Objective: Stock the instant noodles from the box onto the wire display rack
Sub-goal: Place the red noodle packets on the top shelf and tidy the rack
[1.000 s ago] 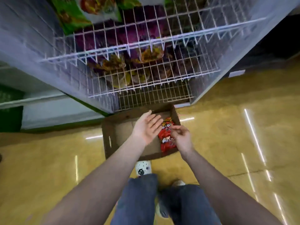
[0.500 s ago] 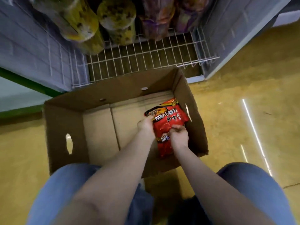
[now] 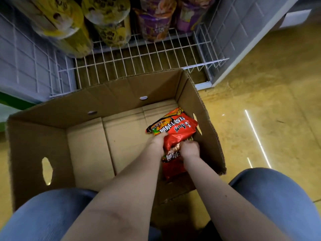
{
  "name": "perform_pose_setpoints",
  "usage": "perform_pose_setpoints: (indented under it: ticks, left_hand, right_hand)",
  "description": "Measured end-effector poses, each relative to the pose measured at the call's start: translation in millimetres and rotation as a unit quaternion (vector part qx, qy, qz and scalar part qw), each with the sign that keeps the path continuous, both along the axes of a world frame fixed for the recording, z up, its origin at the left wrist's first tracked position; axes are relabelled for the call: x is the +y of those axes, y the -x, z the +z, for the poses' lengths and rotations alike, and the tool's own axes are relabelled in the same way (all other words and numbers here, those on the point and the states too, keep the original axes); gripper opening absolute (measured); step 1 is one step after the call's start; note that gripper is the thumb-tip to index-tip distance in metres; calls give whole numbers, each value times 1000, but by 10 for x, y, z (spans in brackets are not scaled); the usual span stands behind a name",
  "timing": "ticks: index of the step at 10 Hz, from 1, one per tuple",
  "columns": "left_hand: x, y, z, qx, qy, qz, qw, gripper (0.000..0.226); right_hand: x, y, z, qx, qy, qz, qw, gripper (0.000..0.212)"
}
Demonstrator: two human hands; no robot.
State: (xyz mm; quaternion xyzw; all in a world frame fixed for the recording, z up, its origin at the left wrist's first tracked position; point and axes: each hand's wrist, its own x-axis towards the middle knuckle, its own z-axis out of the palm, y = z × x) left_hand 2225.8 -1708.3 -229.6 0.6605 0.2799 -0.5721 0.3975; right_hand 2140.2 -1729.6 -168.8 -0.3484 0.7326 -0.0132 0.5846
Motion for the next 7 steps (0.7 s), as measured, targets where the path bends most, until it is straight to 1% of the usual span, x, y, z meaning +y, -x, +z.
perform_pose_setpoints:
  ticks: [1, 2, 3, 4, 5, 6, 7]
  left_hand:
    - [96, -75, 146, -9, 44, -17, 999, 34]
    - [217, -180, 140, -30, 36, -22, 999, 32]
    - [338, -159, 142, -18, 40, -57, 997, 27]
    - [415, -109, 123, 20, 48, -88, 995, 28]
    - [482, -123, 41, 23, 43, -138, 989, 23]
    - [530, -117, 4, 33, 49, -188, 980, 12]
    - [553, -95, -21, 25, 52, -225, 973, 13]
  right_hand:
    - [-60, -17, 8, 11, 10, 23, 1000, 32]
    - [-89, -35, -6, 24, 7, 17, 1000, 35]
    - [-106, -34, 0, 23, -16, 0, 1000, 36]
    - [-95, -62, -16, 43, -23, -18, 999, 39]
    - [-44, -90, 29, 71, -40, -23, 996, 50]
    - [-56, -41, 42, 47, -64, -36, 996, 48]
    - [-82, 22, 100, 36, -56, -45, 997, 41]
